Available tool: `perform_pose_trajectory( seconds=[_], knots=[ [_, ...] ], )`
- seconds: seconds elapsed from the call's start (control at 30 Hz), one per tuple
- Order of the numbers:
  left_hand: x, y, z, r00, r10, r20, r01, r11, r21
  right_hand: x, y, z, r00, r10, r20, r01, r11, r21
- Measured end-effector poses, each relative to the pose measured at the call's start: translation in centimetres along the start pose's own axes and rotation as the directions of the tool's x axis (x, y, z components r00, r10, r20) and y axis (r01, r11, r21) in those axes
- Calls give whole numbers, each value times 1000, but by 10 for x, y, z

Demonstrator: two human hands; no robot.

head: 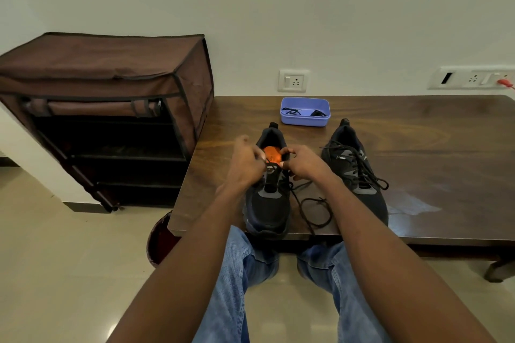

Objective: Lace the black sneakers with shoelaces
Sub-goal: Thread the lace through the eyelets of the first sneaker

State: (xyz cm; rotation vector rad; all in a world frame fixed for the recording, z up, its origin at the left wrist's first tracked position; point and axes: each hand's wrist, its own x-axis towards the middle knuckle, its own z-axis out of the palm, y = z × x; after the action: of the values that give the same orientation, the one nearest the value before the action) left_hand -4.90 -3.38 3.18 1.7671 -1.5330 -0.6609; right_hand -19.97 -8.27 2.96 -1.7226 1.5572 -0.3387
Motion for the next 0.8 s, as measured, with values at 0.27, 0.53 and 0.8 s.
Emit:
perform_pose_trajectory(
  seconds=[0.27,0.53,0.8],
  knots=[
    [11,-18,-31,656,-543,-523,378,837,-395,0,1,-1,999,38,-14,-38,999,6],
    [6,0,6,981,-7,193,-31,981,191,-4,-2,0,996,78,-35,-77,997,30],
    [6,-4,6,936,-28,351,-7,995,97,-3,-4,0,998,60,-19,-59,998,16]
  ],
)
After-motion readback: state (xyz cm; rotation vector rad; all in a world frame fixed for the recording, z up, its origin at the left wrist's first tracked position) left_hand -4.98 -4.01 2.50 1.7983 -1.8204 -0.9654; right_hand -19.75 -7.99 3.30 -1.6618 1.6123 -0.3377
